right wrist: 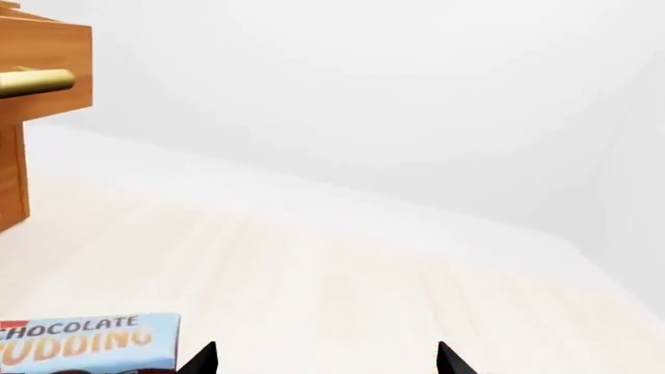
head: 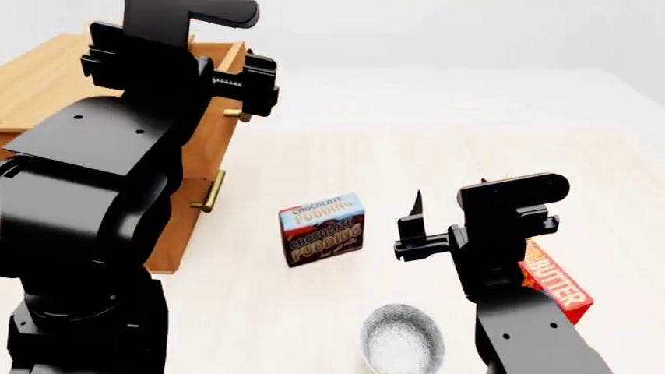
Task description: Put the bowl in the top drawer of the cabinet.
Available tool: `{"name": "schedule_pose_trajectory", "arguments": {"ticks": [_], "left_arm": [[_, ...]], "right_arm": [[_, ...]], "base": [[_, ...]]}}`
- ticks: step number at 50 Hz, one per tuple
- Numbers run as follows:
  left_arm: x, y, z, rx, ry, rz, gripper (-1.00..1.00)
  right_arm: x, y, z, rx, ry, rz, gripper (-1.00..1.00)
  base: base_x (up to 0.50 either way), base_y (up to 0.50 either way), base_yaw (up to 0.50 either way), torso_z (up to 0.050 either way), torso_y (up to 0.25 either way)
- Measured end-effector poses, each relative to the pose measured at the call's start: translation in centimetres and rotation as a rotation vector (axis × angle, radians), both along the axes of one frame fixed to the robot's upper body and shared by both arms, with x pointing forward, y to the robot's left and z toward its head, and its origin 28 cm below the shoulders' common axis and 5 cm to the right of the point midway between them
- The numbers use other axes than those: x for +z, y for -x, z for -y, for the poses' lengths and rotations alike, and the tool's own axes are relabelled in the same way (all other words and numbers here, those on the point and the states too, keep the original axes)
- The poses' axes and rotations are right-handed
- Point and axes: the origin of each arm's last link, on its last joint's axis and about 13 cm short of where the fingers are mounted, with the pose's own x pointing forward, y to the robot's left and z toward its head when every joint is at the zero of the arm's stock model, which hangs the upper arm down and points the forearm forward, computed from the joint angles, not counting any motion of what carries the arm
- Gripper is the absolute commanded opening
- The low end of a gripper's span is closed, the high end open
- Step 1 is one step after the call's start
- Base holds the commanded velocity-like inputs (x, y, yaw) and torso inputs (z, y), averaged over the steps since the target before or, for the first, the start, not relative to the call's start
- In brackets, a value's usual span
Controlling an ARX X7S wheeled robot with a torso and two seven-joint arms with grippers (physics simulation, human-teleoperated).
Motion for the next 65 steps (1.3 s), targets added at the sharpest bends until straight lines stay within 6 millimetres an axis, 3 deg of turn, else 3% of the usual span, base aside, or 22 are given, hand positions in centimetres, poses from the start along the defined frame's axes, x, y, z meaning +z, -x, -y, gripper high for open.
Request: {"name": "schedule_pose_trajectory", "arguments": {"ticks": [14, 28, 45, 65], "left_arm": [[0.4, -0.5, 0.4, 0.025, -0.045, -0.048, 1.00], [0.2, -2.4, 0.8, 0.088, -0.049, -0.143, 1.00], [-0.6, -5.1, 0.1, 0.172, -0.003, -0.271, 1.00], [-2.7, -6.9, -0.4, 0.131, 0.144, -0.416, 1.00]], "right_arm": [[0.2, 0.3, 0.2, -0.017, 0.012, 0.017, 1.00], [-0.2, 0.5, 0.6, -0.025, 0.007, 0.017, 1.00], [-0.6, 0.5, 1.0, -0.023, -0.028, 0.026, 1.00], [-1.2, 0.2, 1.4, -0.033, -0.055, 0.008, 1.00]], "base": [[0.50, 0.00, 0.00, 0.000, 0.001], [0.50, 0.01, 0.00, 0.000, 0.000], [0.01, 0.00, 0.00, 0.000, 0.000], [0.00, 0.00, 0.00, 0.000, 0.000]]}}
